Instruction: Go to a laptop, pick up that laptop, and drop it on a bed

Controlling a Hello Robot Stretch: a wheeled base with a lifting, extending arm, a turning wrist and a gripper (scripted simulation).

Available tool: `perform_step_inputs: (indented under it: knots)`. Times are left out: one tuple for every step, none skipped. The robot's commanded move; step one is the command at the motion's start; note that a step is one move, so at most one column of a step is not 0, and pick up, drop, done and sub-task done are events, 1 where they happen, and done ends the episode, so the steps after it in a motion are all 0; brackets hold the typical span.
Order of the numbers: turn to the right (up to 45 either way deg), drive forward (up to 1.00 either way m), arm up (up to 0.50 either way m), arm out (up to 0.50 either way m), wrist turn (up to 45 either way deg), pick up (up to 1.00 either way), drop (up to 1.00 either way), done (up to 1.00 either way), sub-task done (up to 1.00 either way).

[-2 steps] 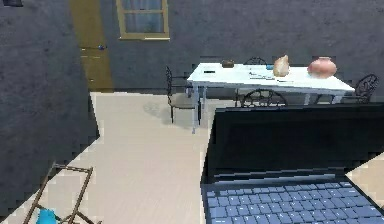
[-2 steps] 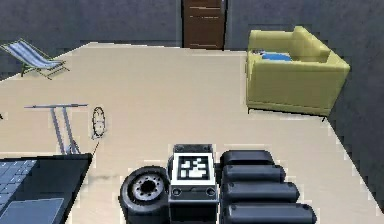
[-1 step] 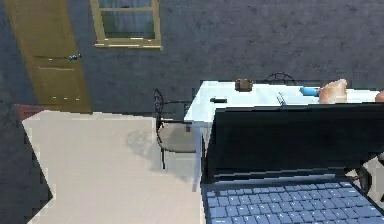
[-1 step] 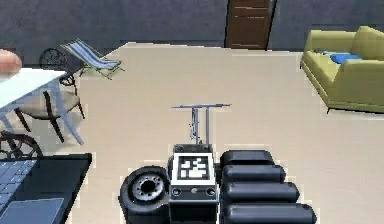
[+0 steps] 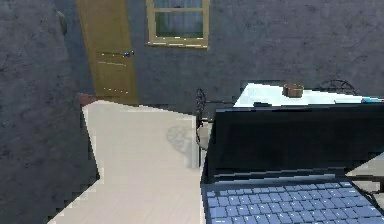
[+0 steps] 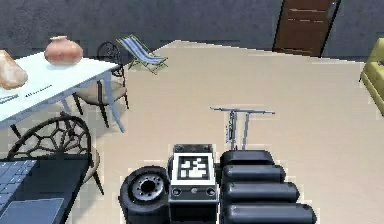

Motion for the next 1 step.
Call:
perform_step_inputs:
  knots:
    - [0.0, 0.2, 0.0, 0.0, 0.0, 0.0, 0.0, 0.0, 0.0]
